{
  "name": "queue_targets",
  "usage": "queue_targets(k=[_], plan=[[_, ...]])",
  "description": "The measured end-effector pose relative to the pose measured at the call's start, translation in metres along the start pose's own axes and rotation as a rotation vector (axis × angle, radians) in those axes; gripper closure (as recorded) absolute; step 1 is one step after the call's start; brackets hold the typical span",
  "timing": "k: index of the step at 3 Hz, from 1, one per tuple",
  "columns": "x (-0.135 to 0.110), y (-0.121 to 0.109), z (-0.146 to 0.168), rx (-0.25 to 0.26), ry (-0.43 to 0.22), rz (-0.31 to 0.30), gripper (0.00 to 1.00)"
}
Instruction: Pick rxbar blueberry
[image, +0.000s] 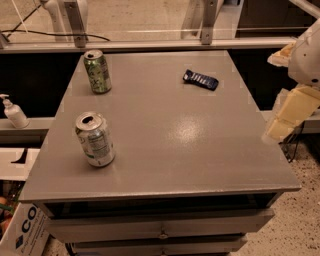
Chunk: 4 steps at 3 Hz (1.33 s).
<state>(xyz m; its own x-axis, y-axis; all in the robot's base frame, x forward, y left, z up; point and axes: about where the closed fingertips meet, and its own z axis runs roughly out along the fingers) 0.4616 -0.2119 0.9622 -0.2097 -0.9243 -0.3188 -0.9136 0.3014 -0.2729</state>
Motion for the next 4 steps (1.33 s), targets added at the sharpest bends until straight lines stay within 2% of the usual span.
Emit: queue_targets(k=[1,3,4], plan=[[-0.001,-0.031,0.027,0.013,-0.105,0.075,0.0],[0.005,-0.096,0.101,-0.108,-0.275,0.283,0.0],[-0.004,-0.129,0.134,-0.162,-0.373,0.361,0.0]])
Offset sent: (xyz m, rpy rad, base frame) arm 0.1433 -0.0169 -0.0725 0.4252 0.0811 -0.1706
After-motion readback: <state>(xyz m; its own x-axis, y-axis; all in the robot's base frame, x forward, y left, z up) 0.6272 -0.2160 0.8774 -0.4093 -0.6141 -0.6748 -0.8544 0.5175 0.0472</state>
